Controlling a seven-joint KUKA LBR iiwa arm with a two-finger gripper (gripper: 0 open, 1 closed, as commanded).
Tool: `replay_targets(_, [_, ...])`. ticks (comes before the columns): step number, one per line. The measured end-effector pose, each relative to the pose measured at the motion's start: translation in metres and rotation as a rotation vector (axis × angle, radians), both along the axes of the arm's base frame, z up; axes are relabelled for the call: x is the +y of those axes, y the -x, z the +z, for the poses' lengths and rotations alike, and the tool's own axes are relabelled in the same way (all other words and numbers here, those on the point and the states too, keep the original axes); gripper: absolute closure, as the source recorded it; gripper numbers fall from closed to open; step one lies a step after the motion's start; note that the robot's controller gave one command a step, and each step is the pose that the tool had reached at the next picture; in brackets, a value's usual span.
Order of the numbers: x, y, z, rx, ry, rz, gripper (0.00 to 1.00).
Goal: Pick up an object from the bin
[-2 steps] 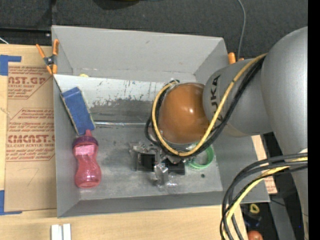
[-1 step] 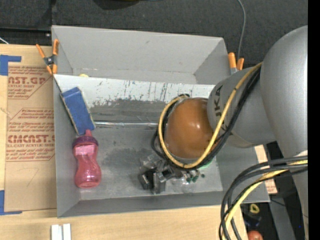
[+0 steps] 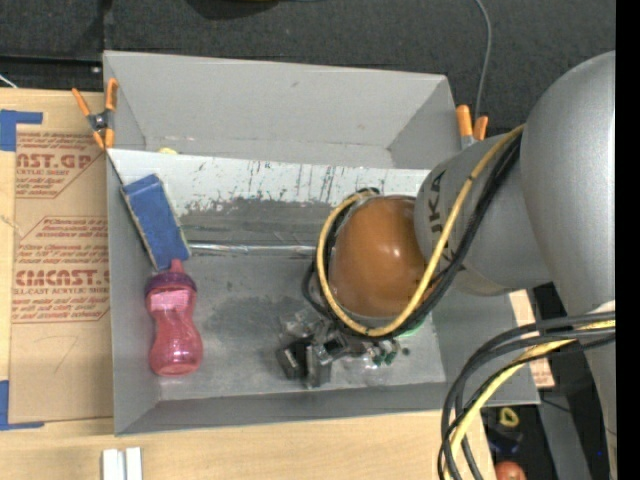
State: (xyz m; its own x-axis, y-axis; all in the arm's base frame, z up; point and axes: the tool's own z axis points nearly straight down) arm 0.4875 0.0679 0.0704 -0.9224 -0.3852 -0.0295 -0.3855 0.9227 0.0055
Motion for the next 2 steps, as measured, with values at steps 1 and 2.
replay_targets(1, [0.005,-0.007,0.106,0.01,0.001,0.005,1.0])
replay_targets(2, [-0.014,-0.016,0.173,0.012,0.001,-0.027,1.0])
